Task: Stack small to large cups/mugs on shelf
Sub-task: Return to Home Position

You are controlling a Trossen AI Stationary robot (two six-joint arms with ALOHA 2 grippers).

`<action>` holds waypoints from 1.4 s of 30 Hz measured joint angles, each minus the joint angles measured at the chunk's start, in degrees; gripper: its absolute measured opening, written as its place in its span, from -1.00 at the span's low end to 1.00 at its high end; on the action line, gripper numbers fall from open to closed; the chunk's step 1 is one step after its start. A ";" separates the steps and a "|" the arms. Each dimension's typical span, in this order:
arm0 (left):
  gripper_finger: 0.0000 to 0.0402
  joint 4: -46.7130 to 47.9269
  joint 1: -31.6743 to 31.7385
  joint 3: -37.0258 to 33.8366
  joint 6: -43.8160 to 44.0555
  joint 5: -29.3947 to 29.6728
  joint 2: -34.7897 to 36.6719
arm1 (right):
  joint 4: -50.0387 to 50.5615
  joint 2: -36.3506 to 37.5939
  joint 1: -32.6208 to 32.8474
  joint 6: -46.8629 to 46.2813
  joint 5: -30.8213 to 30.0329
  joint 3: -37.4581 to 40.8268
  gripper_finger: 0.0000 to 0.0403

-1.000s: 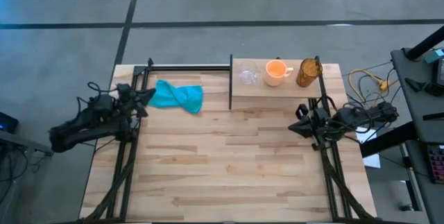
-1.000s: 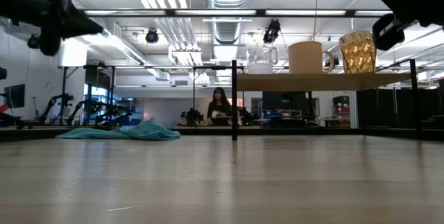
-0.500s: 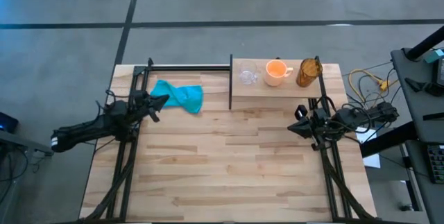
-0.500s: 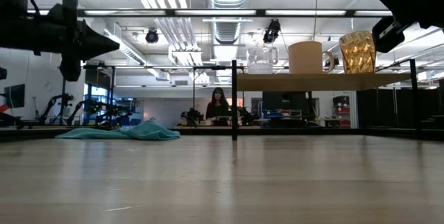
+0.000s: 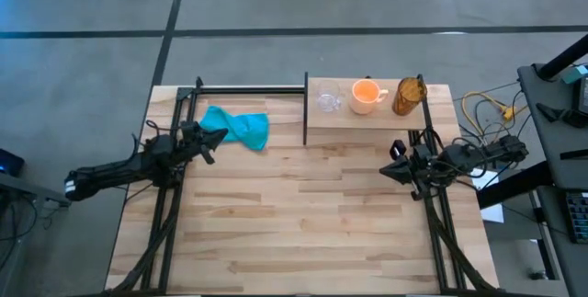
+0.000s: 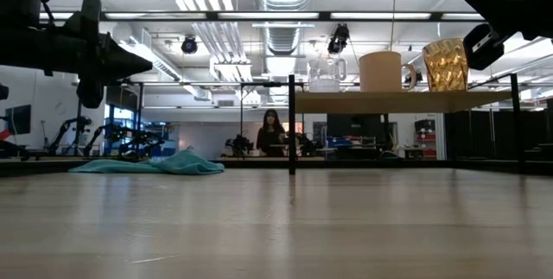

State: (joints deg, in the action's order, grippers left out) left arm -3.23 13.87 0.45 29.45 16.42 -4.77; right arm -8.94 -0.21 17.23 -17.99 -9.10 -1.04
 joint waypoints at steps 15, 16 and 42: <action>-1.00 -0.86 0.00 -0.09 0.15 -0.01 -0.07 | 0.01 -0.35 0.00 0.00 0.00 0.00 -0.96; -1.00 -0.86 0.00 -0.09 0.13 -0.01 -0.07 | 0.03 -0.35 0.00 0.00 0.02 0.00 -0.96; -1.00 -0.89 0.00 -0.17 0.14 0.01 -0.07 | 0.07 -0.36 0.00 0.00 0.02 0.00 -0.96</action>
State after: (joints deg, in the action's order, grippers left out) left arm -4.12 13.87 0.27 29.59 16.43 -4.84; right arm -8.87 -0.56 17.23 -18.00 -9.08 -1.04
